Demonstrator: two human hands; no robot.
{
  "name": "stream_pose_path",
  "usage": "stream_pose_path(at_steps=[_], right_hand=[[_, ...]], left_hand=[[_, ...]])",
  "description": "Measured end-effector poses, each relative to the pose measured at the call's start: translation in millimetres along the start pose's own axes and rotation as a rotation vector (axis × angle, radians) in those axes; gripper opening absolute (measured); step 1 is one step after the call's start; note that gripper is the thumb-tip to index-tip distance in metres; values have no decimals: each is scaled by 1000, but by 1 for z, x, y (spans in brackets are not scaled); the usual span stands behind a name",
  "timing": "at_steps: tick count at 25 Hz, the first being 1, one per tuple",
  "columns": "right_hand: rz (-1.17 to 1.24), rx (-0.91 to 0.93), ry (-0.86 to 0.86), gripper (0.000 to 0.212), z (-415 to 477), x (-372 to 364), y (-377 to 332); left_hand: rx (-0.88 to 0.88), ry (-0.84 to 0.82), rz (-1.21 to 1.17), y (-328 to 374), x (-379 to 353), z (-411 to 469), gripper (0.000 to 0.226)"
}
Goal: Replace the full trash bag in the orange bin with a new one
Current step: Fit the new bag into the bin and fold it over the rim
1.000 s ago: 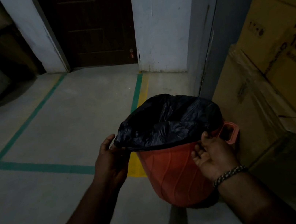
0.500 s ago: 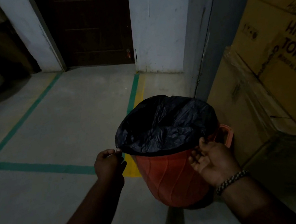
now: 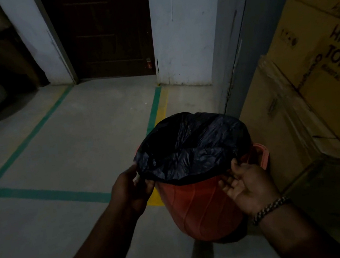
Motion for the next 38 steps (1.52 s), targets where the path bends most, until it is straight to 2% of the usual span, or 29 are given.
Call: stream_pose_path(at_steps=[6,11,16,20,23,26,31,34,38], right_hand=[[70,-29,-23,8,11,-2,-2],[104,-42,8,13,13,-1,-14],[213,-6,-2,17,19,4,-18],[333,86,10,32,14,9,-26],[289,3,-11,36,1,-7,3],[309,-83,-113,33,-20,-41,32],[432,-44,-198,27,-36,-62,28],[511,-9,-198,23,-37,-63,19],[483,-24,-185,21,-33,-63,23]], left_hand=[[48,-41,2,0,-12,-4,31],[7,-42,40,11,-21,-10,17],[19,-71,-46,8,-17,-8,31],[-11,-88,-148,3,-19,-7,41],[-51,-109,-226,1,-25,-8,42],[-50,-118,-219,-6,-33,-10,40],[-42,-143,-200,-16,-44,-15,37],[-33,-167,-176,-19,-48,-16,35],[-16,-192,-148,-28,-52,-18,38]])
Point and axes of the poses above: each hand's wrist, its own z-axis towards the middle knuckle, its own x-axis out of the back of the hand, y = z × x, the point moved 10 cm from there along z, towards the middle knuckle, and after that the axes turned 10 degrees about -y, right-handed, at the moved point
